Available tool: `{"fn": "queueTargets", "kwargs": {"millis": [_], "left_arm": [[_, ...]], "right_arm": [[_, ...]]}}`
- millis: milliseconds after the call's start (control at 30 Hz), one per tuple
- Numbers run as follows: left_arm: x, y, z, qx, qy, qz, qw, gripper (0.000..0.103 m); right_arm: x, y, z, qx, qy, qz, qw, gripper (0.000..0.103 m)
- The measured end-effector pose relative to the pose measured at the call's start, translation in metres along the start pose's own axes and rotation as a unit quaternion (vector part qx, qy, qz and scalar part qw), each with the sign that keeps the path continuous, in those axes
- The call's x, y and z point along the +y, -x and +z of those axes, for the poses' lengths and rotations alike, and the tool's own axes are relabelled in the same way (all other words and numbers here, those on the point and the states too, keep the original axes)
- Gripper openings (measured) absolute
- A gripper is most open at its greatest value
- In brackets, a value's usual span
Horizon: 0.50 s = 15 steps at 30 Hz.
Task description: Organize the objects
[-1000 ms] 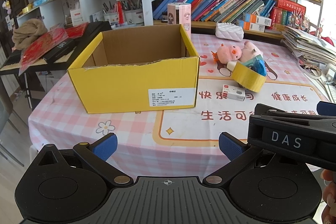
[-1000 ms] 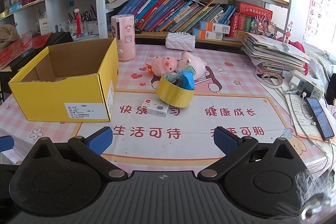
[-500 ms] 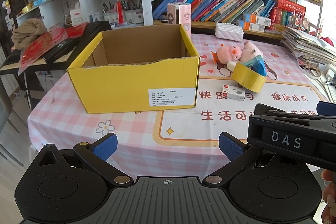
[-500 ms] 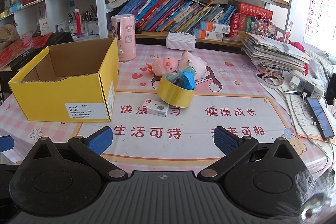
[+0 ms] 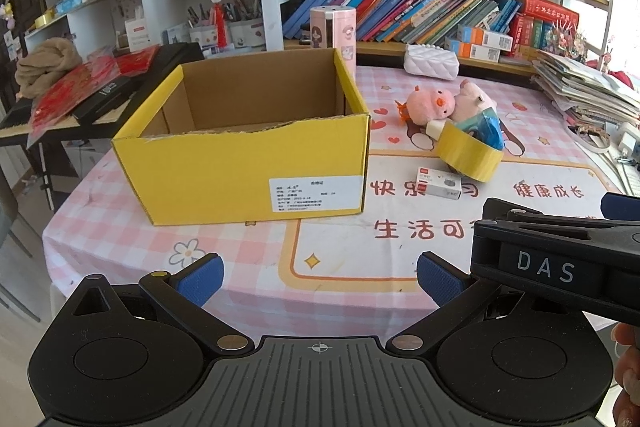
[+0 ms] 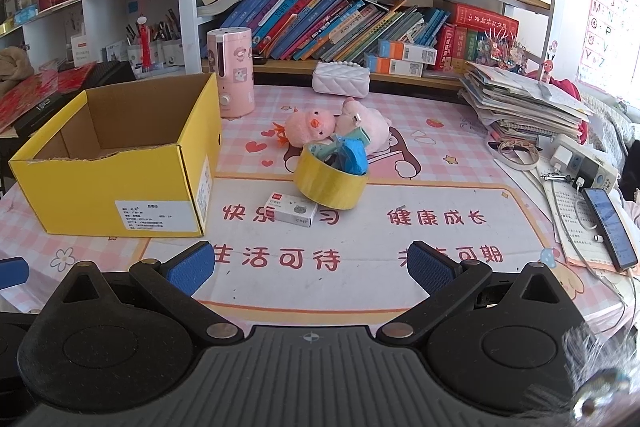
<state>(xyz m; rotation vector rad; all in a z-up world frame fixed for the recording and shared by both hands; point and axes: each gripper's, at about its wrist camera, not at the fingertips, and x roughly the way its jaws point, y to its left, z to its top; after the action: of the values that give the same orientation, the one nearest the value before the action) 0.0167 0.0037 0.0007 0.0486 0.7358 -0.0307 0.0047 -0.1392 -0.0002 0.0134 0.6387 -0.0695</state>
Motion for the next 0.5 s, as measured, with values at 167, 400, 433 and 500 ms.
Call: {"fn": "queueTargets", "kwargs": {"millis": [167,400,433,500], "left_arm": [[-0.007,-0.007,0.005,0.002,-0.001,0.000,1.0000,0.103],[-0.015,-0.016,0.014,-0.001,0.002,0.004,1.0000,0.103],[-0.016,-0.018,0.017,-0.002,0.004,0.004,1.0000,0.103],[-0.019,-0.021,0.021,-0.005,0.005,0.004,1.0000,0.103]], "right_arm": [[-0.009,-0.013,0.005,0.004,-0.001,0.002,1.000,0.103],[-0.022,-0.026,0.014,0.002,0.002,0.013,1.000,0.101],[-0.024,-0.028,0.015,0.000,0.002,0.014,1.000,0.101],[-0.028,-0.031,0.019,-0.004,0.002,0.015,1.000,0.101]]}}
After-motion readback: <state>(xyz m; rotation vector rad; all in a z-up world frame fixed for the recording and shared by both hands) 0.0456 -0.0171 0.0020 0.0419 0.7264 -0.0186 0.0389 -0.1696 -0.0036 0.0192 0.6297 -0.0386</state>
